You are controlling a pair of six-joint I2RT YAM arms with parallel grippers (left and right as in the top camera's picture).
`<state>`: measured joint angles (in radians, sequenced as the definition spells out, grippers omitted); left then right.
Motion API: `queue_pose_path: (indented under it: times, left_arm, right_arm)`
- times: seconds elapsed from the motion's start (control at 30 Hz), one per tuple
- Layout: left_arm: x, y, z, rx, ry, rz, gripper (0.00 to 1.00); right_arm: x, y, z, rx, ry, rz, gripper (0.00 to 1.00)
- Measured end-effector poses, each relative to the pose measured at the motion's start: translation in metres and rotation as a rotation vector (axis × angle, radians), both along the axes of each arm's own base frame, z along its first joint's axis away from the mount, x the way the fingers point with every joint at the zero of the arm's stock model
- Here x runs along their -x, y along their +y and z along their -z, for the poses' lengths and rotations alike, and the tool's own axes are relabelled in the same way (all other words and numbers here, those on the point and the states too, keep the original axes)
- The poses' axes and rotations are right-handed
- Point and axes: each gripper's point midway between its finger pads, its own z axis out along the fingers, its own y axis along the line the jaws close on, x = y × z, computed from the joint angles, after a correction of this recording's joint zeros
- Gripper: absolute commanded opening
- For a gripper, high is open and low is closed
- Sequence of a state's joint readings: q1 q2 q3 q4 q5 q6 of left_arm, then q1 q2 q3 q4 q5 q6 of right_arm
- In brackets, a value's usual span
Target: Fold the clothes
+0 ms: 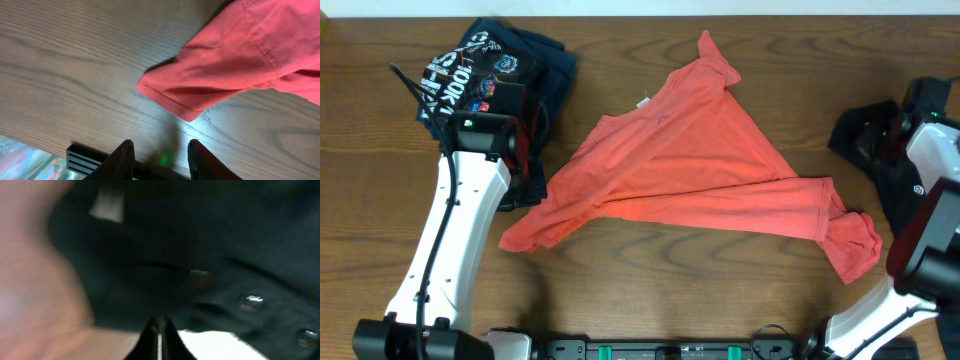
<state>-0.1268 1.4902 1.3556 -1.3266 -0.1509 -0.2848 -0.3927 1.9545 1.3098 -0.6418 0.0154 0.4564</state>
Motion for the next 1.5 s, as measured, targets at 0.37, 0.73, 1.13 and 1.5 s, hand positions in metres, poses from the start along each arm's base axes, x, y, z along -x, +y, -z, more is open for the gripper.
queue_pose_path:
  times: [0.37, 0.73, 1.13, 1.5]
  left_arm:
    - [-0.005, -0.009, 0.002, 0.054, -0.018, 0.002, 0.38]
    - [-0.006, -0.014, 0.002, 0.079, -0.022, 0.003, 0.39]
    - [-0.004, -0.016, 0.002, 0.093, -0.012, 0.014, 0.54]
    - [-0.018, -0.023, 0.002, 0.127, -0.066, 0.029, 0.68]
  right_arm:
    - [0.012, -0.108, 0.027, 0.119, -0.036, 0.236, 0.01]
    - [0.007, -0.165, 0.021, 0.117, -0.195, 0.132, 0.38]
    - [-0.025, -0.11, -0.06, -0.117, -0.491, -0.058, 0.55]
    - [-0.029, 0.043, -0.126, -0.287, -0.413, -0.306, 0.6]
